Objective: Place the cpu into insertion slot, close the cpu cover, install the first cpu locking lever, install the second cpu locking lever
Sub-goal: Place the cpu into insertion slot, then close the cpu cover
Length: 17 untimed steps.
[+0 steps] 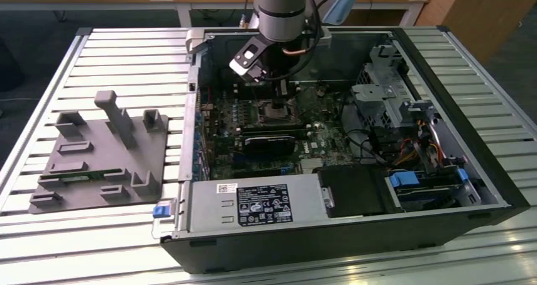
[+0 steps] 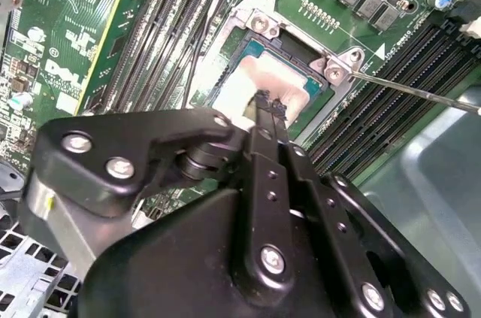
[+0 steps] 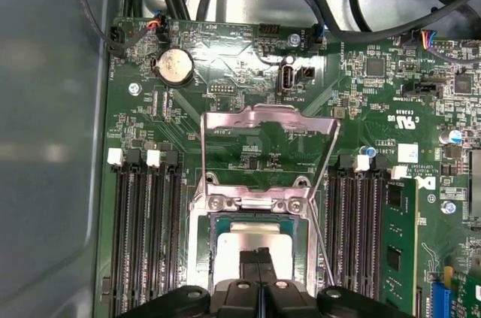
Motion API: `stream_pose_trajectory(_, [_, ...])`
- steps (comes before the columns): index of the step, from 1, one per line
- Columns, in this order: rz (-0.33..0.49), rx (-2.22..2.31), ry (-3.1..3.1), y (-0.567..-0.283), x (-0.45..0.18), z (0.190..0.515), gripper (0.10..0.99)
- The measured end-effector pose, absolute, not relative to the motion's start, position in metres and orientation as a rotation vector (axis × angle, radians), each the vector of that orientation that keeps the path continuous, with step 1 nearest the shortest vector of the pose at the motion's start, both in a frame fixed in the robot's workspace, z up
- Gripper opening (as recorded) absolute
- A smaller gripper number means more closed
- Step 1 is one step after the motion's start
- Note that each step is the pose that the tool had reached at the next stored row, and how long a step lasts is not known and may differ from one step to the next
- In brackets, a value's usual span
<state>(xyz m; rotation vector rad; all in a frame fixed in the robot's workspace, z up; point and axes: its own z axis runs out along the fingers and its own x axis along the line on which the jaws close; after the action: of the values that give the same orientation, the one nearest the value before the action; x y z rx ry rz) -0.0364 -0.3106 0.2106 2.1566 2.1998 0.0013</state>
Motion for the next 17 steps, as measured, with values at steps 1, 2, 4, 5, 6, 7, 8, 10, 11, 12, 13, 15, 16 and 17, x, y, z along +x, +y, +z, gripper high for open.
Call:
stream_pose_trajectory(1, [0.001, 2.157, 2.200, -0.311, -0.036, 0.211, 0.125])
stream_pose_trajectory(2, [0.001, 2.157, 2.200, -0.311, -0.036, 0.212, 0.106])
stream_pose_trajectory(4, [0.001, 2.157, 2.200, -0.311, -0.036, 0.213, 0.106])
stream_pose_trajectory(5, [0.001, 2.157, 2.200, -0.311, -0.036, 0.213, 0.106])
stream_pose_trajectory(6, [0.001, 2.157, 2.200, -0.311, -0.036, 0.214, 0.106])
stream_pose_trajectory(7, [0.001, 2.157, 2.200, -0.311, -0.036, 0.215, 0.106])
stream_pose_trajectory(8, [0.001, 2.157, 2.200, -0.311, -0.036, 0.215, 0.106])
stream_pose_trajectory(10, [0.001, 2.157, 2.200, -0.311, -0.036, 0.217, 0.106])
stream_pose_trajectory(11, [0.001, 2.157, 2.200, -0.311, -0.036, 0.217, 0.106])
stream_pose_trajectory(12, [0.001, 2.157, 2.200, -0.311, -0.036, 0.218, 0.106])
stream_pose_trajectory(13, [0.001, 2.157, 2.200, -0.311, -0.036, 0.219, 0.106])
stream_pose_trajectory(15, [0.001, 2.157, 2.200, -0.311, -0.036, 0.221, 0.106])
stream_pose_trajectory(16, [0.001, 2.157, 2.200, -0.311, -0.036, 0.222, 0.106])
stream_pose_trajectory(17, [0.001, 2.157, 2.200, -0.311, -0.036, 0.224, 0.106])
